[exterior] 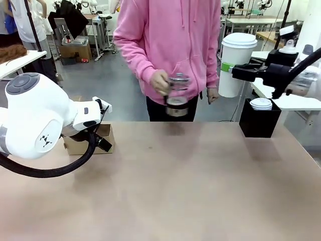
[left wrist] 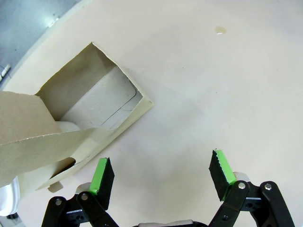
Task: Pour a drink into a cup and package it in a carrier.
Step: When a person places the Paper Cup Lid on the 600 ml Paper Cup , lift the 600 ml Paper Cup, then position the Cup Carrier in the center of the table.
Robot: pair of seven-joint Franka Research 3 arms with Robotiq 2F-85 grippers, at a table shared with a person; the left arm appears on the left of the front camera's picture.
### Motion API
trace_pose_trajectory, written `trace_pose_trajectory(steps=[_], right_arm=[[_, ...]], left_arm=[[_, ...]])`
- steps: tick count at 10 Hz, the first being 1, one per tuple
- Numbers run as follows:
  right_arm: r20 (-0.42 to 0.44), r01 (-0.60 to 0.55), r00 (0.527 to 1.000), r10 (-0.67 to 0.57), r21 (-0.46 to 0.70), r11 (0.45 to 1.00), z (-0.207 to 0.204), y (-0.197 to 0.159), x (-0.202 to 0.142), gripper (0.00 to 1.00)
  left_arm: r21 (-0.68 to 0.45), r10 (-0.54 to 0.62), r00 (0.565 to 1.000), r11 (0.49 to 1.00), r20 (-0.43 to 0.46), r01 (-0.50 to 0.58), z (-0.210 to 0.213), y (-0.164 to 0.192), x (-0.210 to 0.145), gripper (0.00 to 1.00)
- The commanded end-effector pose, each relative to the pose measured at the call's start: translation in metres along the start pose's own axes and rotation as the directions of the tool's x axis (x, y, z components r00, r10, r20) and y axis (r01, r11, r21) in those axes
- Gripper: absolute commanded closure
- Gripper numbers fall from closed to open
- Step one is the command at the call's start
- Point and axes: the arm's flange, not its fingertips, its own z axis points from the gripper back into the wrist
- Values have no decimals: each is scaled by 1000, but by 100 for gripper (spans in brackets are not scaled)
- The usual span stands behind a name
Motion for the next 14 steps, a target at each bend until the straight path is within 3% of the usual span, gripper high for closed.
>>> trace_pose_trajectory(steps=[1,3,4,14], right_arm=[[-14,23,1000,-23,29,999,11,8,3,20],[-32,25,999,-23,67,997,18,15,2,20],[-13,-6,1000,6,19,1000,9,12,0,20],[-13,-6,1000,6,19,1000,9,12,0,20]], left_arm=[[-1,1,1000,1000,0,-1,0,0,-1,0],[-1,1,1000,1000,0,-1,0,0,-1,0],[-1,1,1000,1000,0,-1,0,0,-1,0],[0,0,1000,1000,0,0,0,0,0,0]])
